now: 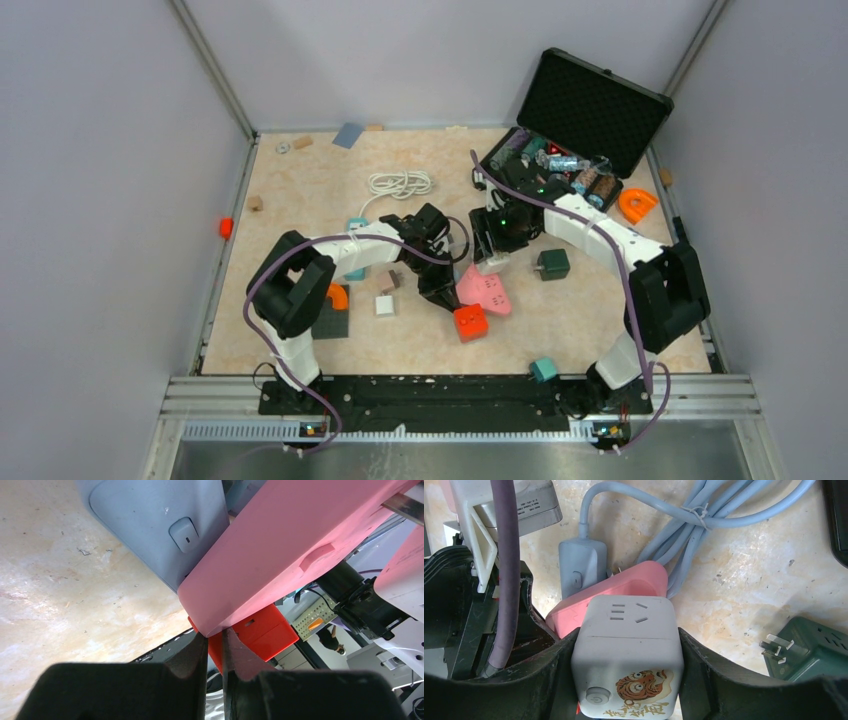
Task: Insert the plug
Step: Insert the plug into the socket.
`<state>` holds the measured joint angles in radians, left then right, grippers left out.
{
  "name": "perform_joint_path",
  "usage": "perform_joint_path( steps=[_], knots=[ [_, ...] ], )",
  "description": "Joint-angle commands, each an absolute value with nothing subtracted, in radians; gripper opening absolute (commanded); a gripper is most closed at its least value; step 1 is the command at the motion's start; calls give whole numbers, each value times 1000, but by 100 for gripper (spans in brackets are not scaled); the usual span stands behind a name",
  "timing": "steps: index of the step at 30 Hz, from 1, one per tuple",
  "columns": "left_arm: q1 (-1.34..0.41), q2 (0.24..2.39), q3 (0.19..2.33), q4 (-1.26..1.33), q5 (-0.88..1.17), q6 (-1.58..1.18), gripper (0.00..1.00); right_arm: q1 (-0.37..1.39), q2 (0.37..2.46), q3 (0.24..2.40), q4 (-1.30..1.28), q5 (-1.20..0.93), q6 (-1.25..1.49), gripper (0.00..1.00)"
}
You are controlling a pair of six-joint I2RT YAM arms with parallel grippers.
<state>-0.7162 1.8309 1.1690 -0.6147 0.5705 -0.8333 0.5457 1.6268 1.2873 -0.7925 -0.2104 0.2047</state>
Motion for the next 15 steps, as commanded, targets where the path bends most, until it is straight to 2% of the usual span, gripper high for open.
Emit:
perform_joint_path(
  steps=[1,8,15],
  knots=[
    [-704,1917,1134,-564,255,-794,14,556,1651,1295,-840,-94,187,0],
    [-704,1921,1143,-565,256,-793,14,623,1706,1318,-904,54,162,0],
    [-704,1929,1145,-563,260,-793,14,647,1734,1284,-897,104,180,0]
  ],
)
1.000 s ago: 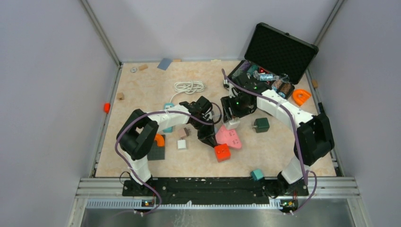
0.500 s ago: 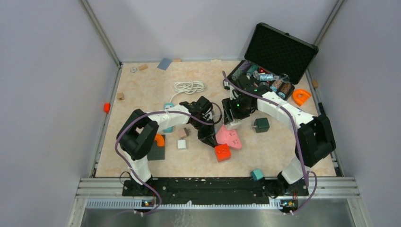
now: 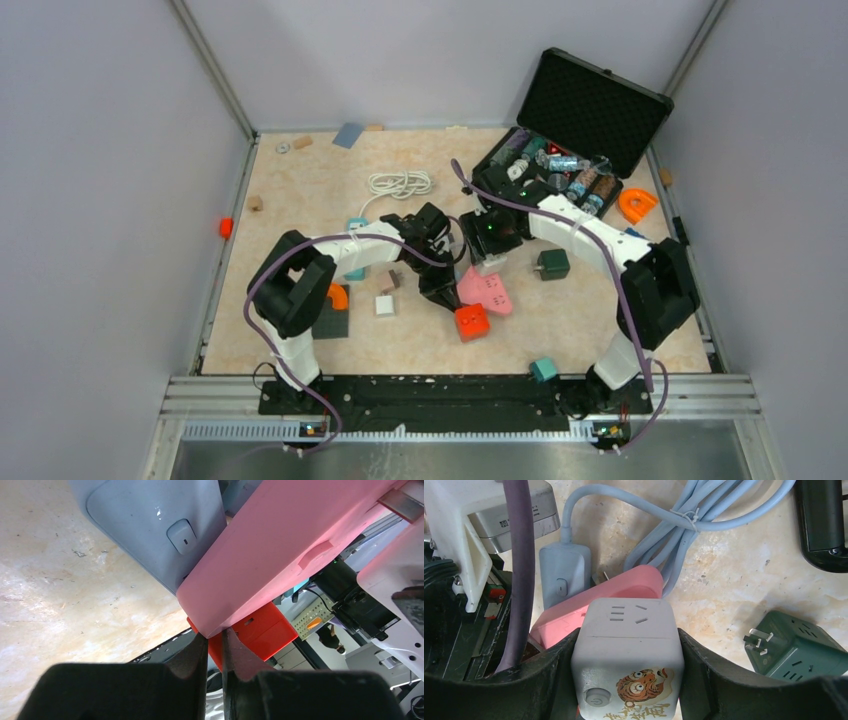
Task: Insert the plug
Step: Insert the plug into the socket.
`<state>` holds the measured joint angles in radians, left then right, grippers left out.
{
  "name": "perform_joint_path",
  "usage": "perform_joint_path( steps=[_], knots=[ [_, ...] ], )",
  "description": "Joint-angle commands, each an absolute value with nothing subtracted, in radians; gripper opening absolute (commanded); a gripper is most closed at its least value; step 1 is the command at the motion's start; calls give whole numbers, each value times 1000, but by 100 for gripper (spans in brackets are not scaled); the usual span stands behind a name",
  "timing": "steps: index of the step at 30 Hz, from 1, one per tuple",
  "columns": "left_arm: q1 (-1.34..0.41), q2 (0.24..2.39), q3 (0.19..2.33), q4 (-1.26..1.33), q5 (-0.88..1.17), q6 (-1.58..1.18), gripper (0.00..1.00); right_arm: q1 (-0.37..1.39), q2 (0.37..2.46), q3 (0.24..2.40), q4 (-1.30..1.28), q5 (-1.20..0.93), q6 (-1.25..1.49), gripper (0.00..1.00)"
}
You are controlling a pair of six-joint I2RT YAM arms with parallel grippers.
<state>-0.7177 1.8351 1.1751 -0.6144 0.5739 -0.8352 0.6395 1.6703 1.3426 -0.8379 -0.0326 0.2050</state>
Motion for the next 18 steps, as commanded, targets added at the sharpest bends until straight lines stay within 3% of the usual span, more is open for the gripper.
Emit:
perform_joint_path(
  steps=[1,18],
  knots=[
    [-704,1929,1146,-563,259,-793,13,646,1726,1269,-887,104,183,0],
    [-703,1931,1152,-552,274,-803,4,648,1610,1002,-713,33,242,0]
  ],
)
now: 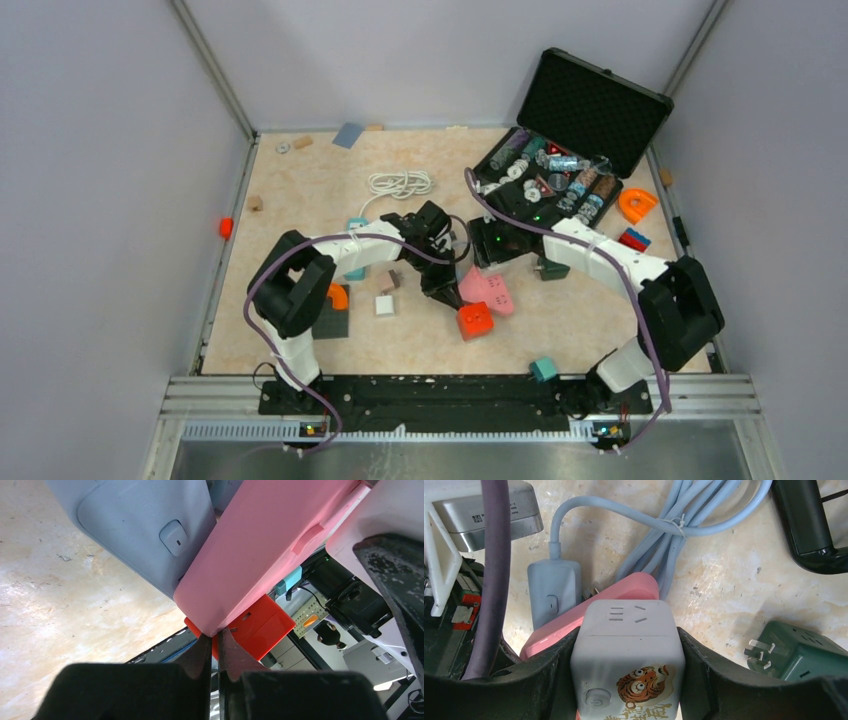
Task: Insert the plug
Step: Insert the plug into the socket.
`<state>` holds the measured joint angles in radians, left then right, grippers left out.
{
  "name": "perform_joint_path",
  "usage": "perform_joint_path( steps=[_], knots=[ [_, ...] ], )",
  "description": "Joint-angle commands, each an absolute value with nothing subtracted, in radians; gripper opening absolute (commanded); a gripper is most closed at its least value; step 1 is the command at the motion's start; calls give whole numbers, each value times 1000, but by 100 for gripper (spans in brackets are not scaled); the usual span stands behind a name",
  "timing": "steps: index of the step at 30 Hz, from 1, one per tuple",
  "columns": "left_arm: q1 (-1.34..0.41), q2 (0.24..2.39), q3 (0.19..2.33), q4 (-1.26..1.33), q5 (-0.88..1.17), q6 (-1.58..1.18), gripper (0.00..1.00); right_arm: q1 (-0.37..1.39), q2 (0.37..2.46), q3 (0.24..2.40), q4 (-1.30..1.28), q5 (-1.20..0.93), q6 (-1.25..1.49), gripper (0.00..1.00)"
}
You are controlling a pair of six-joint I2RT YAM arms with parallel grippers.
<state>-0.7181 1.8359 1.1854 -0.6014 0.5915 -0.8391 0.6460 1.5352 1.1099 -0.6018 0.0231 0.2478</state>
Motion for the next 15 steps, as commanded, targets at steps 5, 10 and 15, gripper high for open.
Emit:
perform_joint_path(
  steps=[5,10,15],
  knots=[
    [-701,1930,1155,-553,276,-802,2,647,1633,953,-680,13,255,0],
    [-701,1926,1170,-551,282,-805,1,647,1637,900,-650,3,275,0],
    [-698,1919,1177,-542,296,-809,1,647,1599,876,-621,3,289,0]
  ],
)
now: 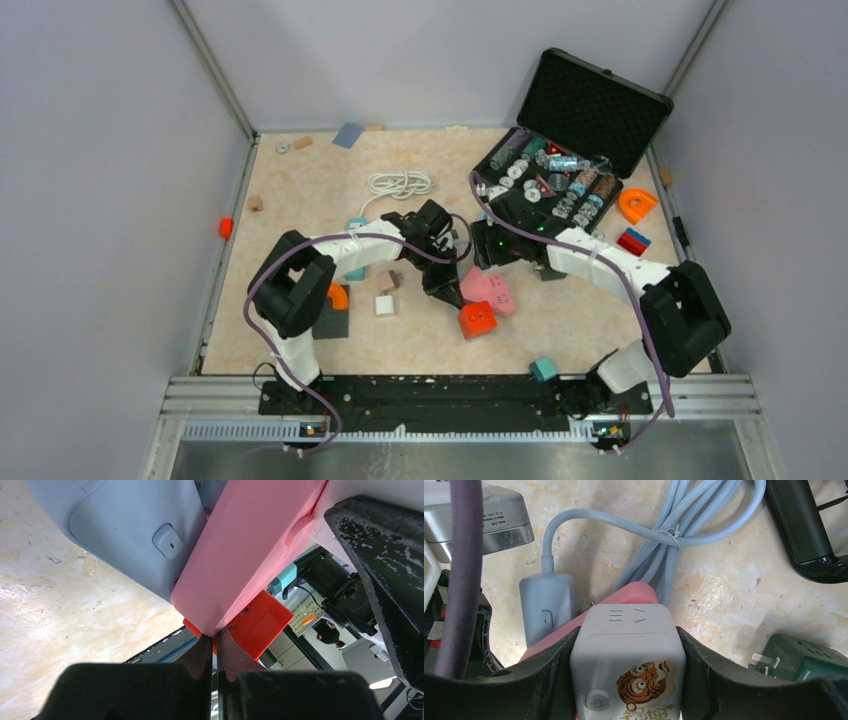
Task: Insert the plug
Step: Insert the plug into the socket.
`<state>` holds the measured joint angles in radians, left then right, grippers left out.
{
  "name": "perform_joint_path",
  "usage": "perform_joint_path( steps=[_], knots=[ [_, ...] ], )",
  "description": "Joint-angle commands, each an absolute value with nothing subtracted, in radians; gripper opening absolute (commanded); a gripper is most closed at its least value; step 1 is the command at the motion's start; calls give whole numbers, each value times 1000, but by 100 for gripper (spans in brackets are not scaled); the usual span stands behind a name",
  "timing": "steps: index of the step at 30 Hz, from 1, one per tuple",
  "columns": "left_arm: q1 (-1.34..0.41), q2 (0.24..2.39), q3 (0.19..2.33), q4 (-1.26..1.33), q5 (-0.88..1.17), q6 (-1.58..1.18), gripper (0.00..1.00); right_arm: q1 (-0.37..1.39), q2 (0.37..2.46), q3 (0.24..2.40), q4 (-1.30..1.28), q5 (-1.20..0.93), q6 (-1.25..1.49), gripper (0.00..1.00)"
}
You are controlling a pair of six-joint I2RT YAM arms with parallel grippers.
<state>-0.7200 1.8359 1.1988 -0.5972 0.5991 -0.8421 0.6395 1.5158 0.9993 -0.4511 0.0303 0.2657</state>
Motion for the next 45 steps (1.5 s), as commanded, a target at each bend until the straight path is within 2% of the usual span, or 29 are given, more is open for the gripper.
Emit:
perform_joint_path(
  steps=[1,6,8,9,11,12,15,19,22,26,29,33,36,40,45],
  knots=[
    [-697,1917,1179,-542,297,-809,1,644,1593,875,-615,-11,290,0],
    [-692,1909,1194,-554,294,-805,1,600,1546,915,-626,-98,295,1],
    [-692,1903,1201,-566,286,-801,2,589,1517,965,-653,-105,293,23],
    [-691,1902,1206,-579,279,-797,2,585,1501,1005,-672,-110,287,41],
    [-689,1893,1212,-600,261,-789,3,582,1482,1072,-714,-111,283,65],
    [-688,1888,1214,-612,252,-786,3,581,1476,1103,-730,-111,281,73],
    [-683,1870,1217,-632,233,-777,6,571,1457,1188,-778,-112,289,83],
    [-680,1836,1231,-644,219,-759,17,530,1417,1241,-803,-129,309,88],
    [-680,1791,1247,-640,210,-738,32,479,1376,1243,-799,-136,325,90],
    [-680,1705,1258,-615,199,-725,58,366,1326,1206,-787,-125,354,90],
    [-680,1633,1260,-584,195,-718,69,281,1328,1167,-786,-132,358,90],
    [-680,1575,1257,-535,210,-708,75,208,1364,1147,-802,-141,347,90],
    [-680,1555,1255,-513,229,-701,78,181,1378,1141,-786,-225,314,87],
    [-680,1548,1238,-481,258,-711,80,184,1366,1138,-735,-431,244,85],
    [-680,1541,1193,-446,270,-739,86,280,1414,1157,-765,-432,177,88]
  ],
)
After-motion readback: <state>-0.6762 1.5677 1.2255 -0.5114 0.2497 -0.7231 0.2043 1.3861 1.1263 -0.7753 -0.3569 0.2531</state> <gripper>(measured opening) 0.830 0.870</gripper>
